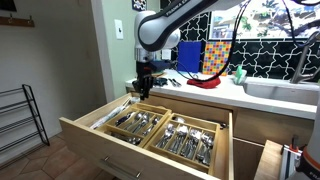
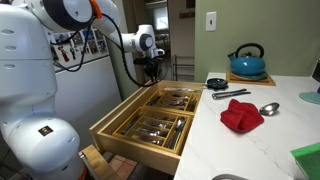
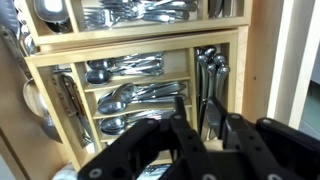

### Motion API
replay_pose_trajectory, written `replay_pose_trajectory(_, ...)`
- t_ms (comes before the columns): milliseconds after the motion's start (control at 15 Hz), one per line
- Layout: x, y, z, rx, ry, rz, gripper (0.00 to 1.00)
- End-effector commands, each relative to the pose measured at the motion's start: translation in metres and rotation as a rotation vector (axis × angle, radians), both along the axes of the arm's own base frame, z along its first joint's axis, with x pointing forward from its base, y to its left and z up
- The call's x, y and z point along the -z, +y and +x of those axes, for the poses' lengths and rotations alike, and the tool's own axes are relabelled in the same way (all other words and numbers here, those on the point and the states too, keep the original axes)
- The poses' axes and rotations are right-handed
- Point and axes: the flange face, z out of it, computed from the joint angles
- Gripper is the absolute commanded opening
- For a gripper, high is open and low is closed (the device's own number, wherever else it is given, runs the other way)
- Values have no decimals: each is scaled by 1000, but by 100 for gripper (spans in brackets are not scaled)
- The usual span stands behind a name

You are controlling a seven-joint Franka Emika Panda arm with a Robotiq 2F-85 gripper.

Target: Open the left drawer fully

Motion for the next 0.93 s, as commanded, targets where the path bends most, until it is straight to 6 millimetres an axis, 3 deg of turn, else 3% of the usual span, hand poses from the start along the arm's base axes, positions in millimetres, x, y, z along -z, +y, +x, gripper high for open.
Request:
replay_pose_trajectory(0, -25, -21, -42, 53, 21, -48, 63)
replay_pose_trajectory(333, -55, -47, -85, 88, 50, -53, 99)
replay_pose_trajectory(533, -66, -69, -102, 102, 54, -50, 100)
replay_pose_trajectory(600, -64, -54, -83, 95, 51, -59, 100)
replay_pose_trajectory(867, -70, -66, -94, 108, 44, -61, 100)
